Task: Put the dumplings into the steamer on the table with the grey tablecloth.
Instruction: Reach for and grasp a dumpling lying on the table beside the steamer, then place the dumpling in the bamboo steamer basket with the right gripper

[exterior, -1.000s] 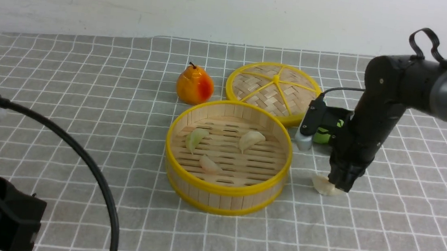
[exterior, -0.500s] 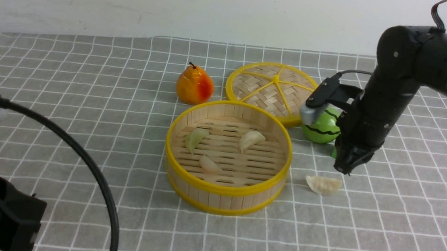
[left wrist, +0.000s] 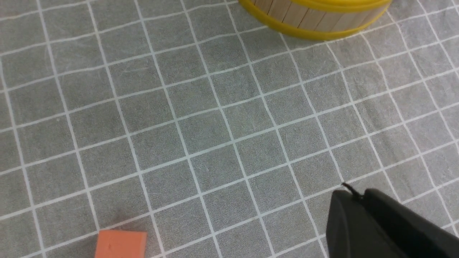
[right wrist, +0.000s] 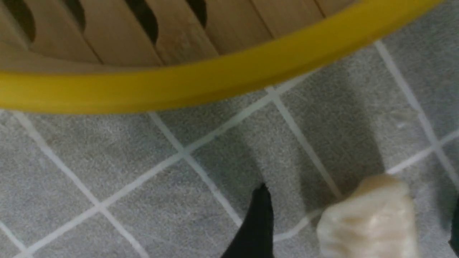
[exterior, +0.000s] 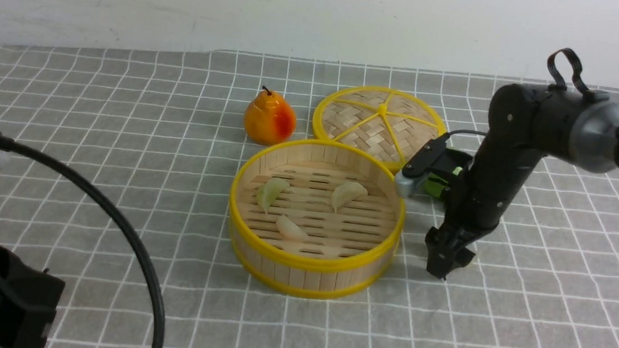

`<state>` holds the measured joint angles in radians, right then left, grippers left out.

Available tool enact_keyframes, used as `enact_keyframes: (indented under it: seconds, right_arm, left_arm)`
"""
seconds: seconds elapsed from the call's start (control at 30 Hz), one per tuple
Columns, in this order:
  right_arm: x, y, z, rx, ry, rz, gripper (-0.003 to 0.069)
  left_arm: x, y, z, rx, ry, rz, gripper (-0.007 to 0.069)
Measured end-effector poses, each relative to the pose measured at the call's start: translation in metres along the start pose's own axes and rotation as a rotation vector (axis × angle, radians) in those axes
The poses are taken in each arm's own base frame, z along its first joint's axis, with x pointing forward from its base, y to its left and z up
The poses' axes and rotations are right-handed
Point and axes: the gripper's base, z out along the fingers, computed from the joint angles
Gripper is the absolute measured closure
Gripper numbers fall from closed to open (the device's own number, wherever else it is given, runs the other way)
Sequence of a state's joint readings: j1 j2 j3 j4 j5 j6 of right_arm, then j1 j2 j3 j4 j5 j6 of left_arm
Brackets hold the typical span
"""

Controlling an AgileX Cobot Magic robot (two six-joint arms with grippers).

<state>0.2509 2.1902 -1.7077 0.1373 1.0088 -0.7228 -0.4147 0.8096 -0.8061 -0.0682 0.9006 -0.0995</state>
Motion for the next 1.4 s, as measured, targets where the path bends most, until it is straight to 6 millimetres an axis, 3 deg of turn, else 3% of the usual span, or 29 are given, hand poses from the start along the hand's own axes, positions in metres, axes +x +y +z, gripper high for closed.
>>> enact_keyframes:
  seconds: [0.13,0.3,0.5,0.7,0.8,0.87,0.9,1.1,1.4]
  right_arm:
    - [0.0,0.0,0.001,-0.001,0.009,-0.002,0.0101]
    - [0.002,0.001,-0.003,-0.023,0.04,-0.004,0.0378]
    - [-0.003,0.0,-0.017,-0.044,0.058,0.009,0.0371]
    - [-0.034,-0.002,-0.067,-0.042,-0.111,0.154,0.0371]
    - [-0.059,0.016,-0.094,-0.085,-0.24,0.175,0.0371]
    - [-0.068,0.028,-0.099,-0.096,-0.263,0.147,0.0371]
    - [-0.079,0.046,-0.101,-0.105,-0.268,0.088,0.0371]
    - [-0.102,0.098,-0.078,-0.095,-0.192,-0.138,0.0371]
    - [-0.108,0.102,-0.017,-0.036,-0.064,-0.155,0.0363]
  left_arm:
    - [0.0,0.0,0.0,-0.005,-0.001,0.004,0.0586]
    - [0.0,0.001,0.0,-0.014,-0.002,0.011,0.0586]
    - [0.0,0.001,0.0,-0.014,-0.002,0.012,0.0585]
    - [0.0,0.001,0.0,-0.014,-0.002,0.012,0.0575]
    - [0.0,0.001,0.0,-0.014,-0.002,0.012,0.0574]
    - [0.0,0.001,0.0,-0.014,-0.002,0.012,0.0573]
    - [0.0,0.001,0.0,-0.014,-0.002,0.012,0.0571]
    - [0.001,0.001,0.0,-0.015,0.006,0.011,0.0567]
    - [0.001,0.001,0.0,-0.015,0.013,0.011,0.0557]
